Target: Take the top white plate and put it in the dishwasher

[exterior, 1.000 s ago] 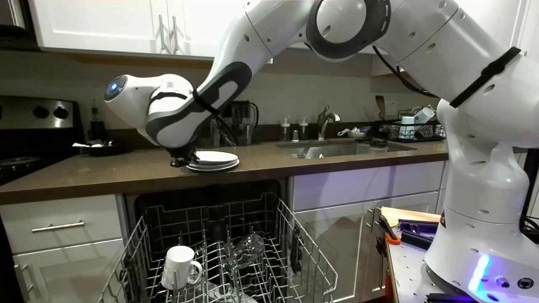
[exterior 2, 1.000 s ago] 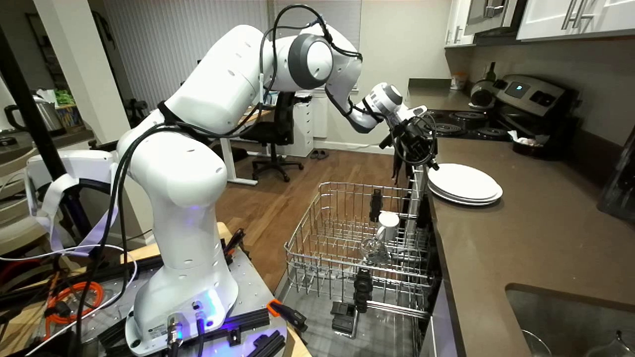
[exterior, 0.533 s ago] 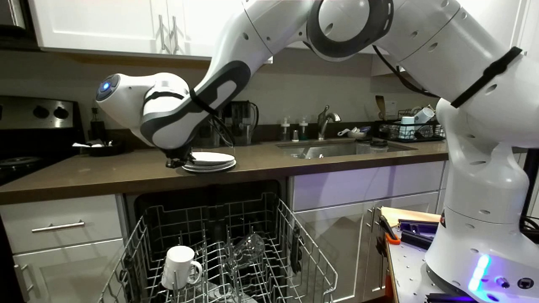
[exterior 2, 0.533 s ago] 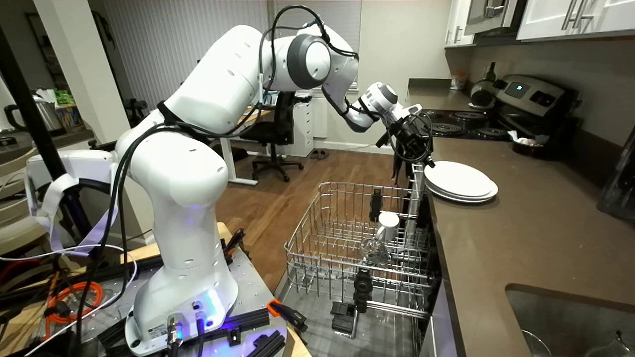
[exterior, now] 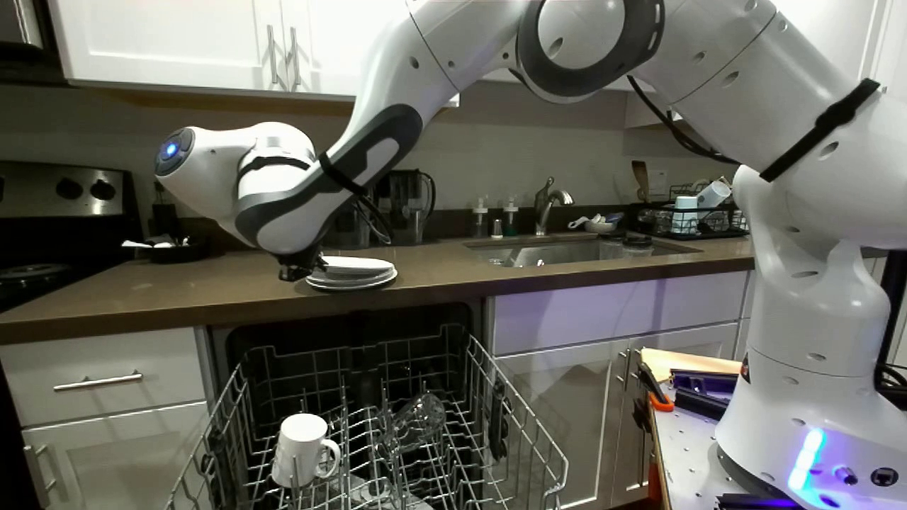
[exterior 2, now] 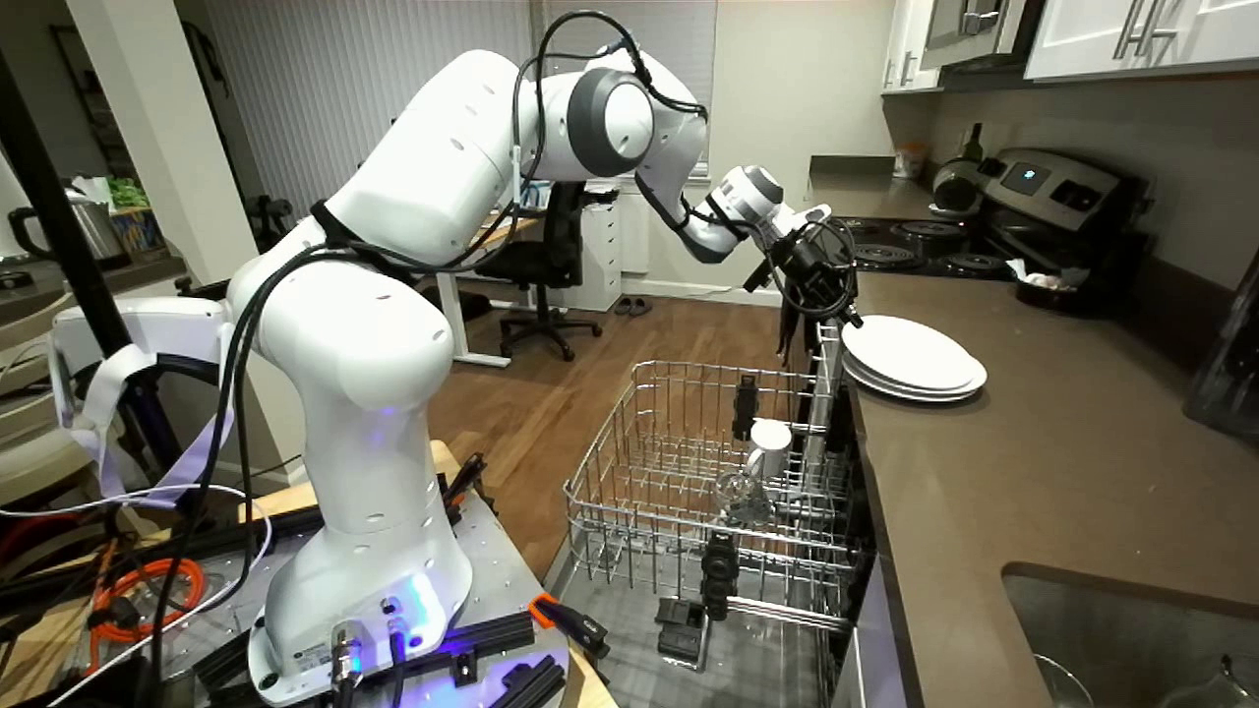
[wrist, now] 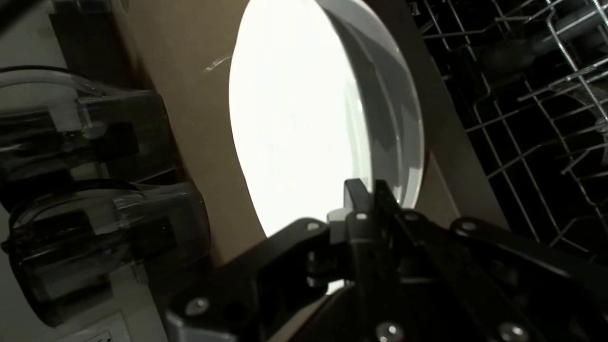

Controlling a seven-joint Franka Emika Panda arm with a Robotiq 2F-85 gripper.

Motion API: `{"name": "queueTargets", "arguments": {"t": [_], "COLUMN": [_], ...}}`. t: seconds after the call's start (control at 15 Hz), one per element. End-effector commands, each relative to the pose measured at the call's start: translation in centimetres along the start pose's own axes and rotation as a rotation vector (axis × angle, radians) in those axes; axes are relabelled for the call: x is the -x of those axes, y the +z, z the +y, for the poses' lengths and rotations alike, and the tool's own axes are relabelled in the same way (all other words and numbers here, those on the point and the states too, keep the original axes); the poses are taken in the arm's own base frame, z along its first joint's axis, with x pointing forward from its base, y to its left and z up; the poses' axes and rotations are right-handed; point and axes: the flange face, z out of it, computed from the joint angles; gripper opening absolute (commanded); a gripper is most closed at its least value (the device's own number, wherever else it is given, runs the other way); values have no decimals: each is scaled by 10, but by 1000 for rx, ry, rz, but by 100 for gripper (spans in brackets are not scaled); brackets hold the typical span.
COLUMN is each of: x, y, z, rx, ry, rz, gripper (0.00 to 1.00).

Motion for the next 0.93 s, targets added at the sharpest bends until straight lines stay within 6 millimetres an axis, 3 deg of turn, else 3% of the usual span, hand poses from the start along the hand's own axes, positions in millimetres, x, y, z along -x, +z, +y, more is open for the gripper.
{"name": "queueTargets", "arguments": {"t": [0.0, 0.87], "x": [0, 0], "y": [-12, -27], "z": [-2, -9], "rx": [14, 78], "ry": [1, 10], "rz": [5, 49], "gripper": [2, 2]}}
